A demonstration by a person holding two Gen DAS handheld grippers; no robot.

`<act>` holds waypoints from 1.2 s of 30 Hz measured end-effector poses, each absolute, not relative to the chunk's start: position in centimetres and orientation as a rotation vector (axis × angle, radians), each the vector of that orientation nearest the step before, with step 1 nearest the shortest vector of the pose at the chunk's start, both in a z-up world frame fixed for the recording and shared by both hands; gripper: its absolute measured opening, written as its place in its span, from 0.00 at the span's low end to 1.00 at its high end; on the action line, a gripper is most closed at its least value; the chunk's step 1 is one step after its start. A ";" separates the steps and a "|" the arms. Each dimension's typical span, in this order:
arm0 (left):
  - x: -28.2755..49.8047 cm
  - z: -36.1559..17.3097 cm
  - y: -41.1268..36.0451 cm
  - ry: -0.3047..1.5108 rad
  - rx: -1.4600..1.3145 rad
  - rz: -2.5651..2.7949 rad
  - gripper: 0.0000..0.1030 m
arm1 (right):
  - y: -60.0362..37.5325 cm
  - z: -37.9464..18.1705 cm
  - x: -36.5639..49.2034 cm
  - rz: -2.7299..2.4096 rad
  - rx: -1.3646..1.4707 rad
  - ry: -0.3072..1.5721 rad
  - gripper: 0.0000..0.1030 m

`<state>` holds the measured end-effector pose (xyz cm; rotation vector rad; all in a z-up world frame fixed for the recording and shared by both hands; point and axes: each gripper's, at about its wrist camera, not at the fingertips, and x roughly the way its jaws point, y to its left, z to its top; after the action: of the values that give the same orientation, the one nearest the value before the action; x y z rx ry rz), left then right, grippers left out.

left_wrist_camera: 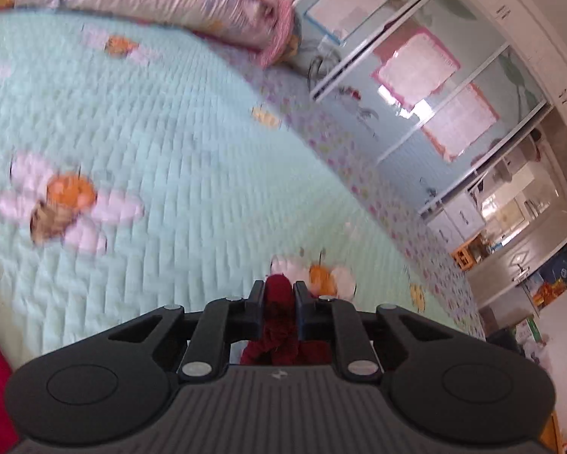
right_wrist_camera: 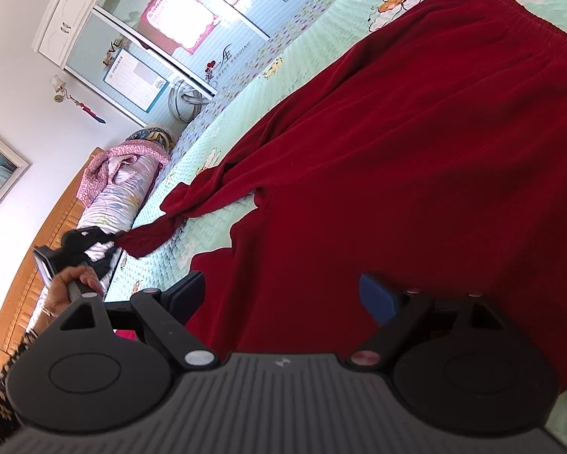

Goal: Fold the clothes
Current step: 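Lift the held cuff across the sweater body and open the left gripper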

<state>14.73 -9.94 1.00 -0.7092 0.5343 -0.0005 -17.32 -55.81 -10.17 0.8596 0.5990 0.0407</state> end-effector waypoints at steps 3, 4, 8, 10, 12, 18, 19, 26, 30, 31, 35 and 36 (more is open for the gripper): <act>15.6 4.7 -9.4 0.451 -0.648 0.014 0.15 | -55.8 -10.2 -17.3 0.040 0.860 0.598 0.86; 15.9 6.0 -9.2 0.424 -0.625 0.021 0.15 | -55.8 -10.3 -17.3 0.040 0.860 0.598 0.86; 16.6 9.8 -8.2 0.357 -0.581 0.070 0.15 | -55.7 -10.4 -17.3 0.040 0.859 0.597 0.86; 16.5 11.1 -7.6 0.327 -0.560 0.094 0.15 | -55.7 -10.4 -17.3 0.040 0.859 0.596 0.86; 16.4 11.9 -7.3 0.303 -0.521 0.114 0.15 | -55.7 -10.4 -17.3 0.039 0.859 0.596 0.86; 19.7 6.6 -4.1 0.624 -0.578 0.208 0.22 | -55.5 -10.4 -17.4 0.044 0.856 0.594 0.86; 19.0 5.3 -3.6 0.648 -0.625 0.244 0.25 | -55.6 -10.3 -17.5 0.046 0.860 0.593 0.86; 13.2 0.8 -6.3 0.701 -0.535 0.160 0.41 | -55.4 -10.2 -17.8 0.063 0.862 0.590 0.86; 8.5 0.0 -11.0 0.750 -0.470 -0.015 0.46 | -55.2 -10.2 -17.8 0.071 0.871 0.580 0.86; 7.3 -0.2 -12.2 0.762 -0.457 -0.050 0.48 | -55.1 -10.2 -17.9 0.074 0.873 0.577 0.86; 2.3 -0.6 -16.2 0.804 -0.446 -0.153 0.52 | -54.5 -9.5 -18.1 0.111 0.875 0.558 0.86; 1.0 -0.7 -17.2 0.812 -0.444 -0.180 0.54 | -54.3 -9.2 -18.1 0.122 0.872 0.552 0.86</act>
<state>1.04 -17.16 -0.73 -0.4444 0.8123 -0.1803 -18.10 -54.33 -9.17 0.8716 0.5520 0.1218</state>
